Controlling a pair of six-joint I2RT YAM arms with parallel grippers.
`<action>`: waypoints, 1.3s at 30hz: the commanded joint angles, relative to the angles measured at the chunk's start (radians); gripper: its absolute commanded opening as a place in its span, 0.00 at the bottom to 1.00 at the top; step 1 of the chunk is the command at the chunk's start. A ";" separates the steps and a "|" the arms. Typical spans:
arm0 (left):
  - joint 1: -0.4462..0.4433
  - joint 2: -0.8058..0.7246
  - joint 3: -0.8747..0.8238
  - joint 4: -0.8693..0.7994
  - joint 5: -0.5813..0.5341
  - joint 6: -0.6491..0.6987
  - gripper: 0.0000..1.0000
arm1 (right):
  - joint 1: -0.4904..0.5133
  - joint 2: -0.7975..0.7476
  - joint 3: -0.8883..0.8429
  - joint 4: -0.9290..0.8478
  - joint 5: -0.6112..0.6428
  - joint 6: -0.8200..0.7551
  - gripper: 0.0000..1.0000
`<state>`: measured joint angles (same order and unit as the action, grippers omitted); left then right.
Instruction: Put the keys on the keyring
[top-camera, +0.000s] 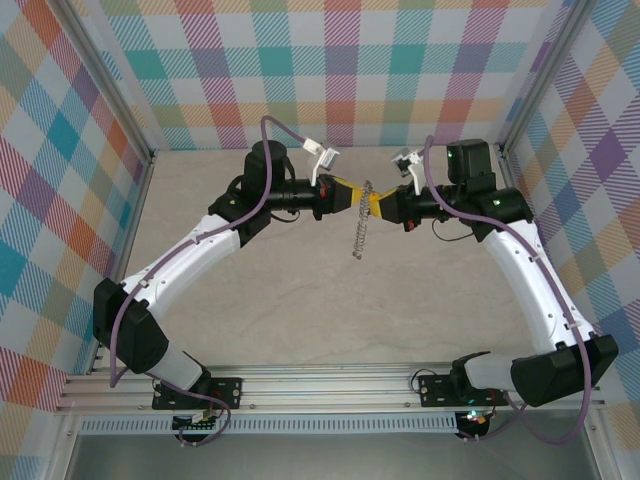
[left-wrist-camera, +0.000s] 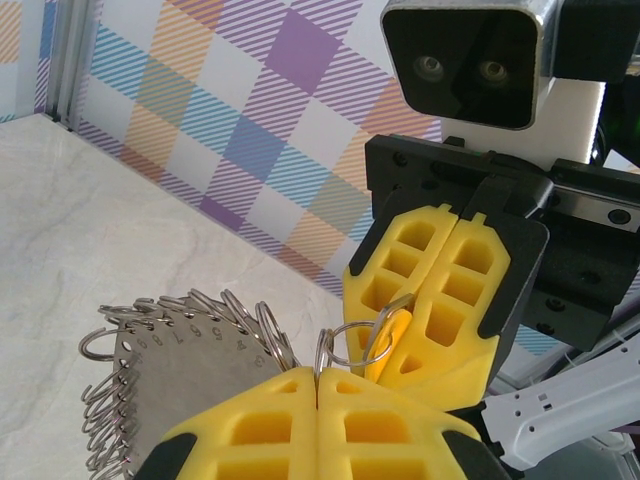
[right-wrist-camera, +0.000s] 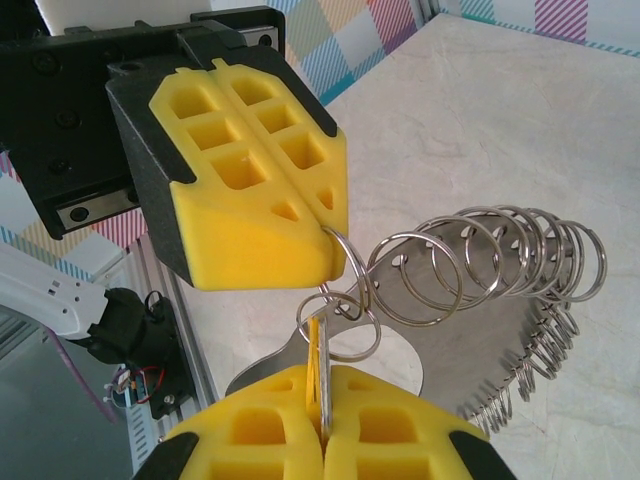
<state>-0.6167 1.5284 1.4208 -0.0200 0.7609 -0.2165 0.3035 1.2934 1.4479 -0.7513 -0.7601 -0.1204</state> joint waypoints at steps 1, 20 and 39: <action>0.003 -0.024 -0.003 0.043 -0.003 0.002 0.00 | 0.007 0.015 0.035 -0.029 -0.038 -0.025 0.00; 0.003 0.026 0.095 -0.149 0.086 0.135 0.00 | 0.012 0.083 0.140 -0.155 -0.063 -0.109 0.00; 0.003 0.004 0.040 -0.030 0.019 0.050 0.00 | 0.012 -0.013 -0.046 -0.018 -0.041 -0.020 0.00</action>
<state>-0.6167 1.5513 1.4685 -0.1081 0.7830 -0.1532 0.3084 1.3056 1.4063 -0.8024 -0.7856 -0.1493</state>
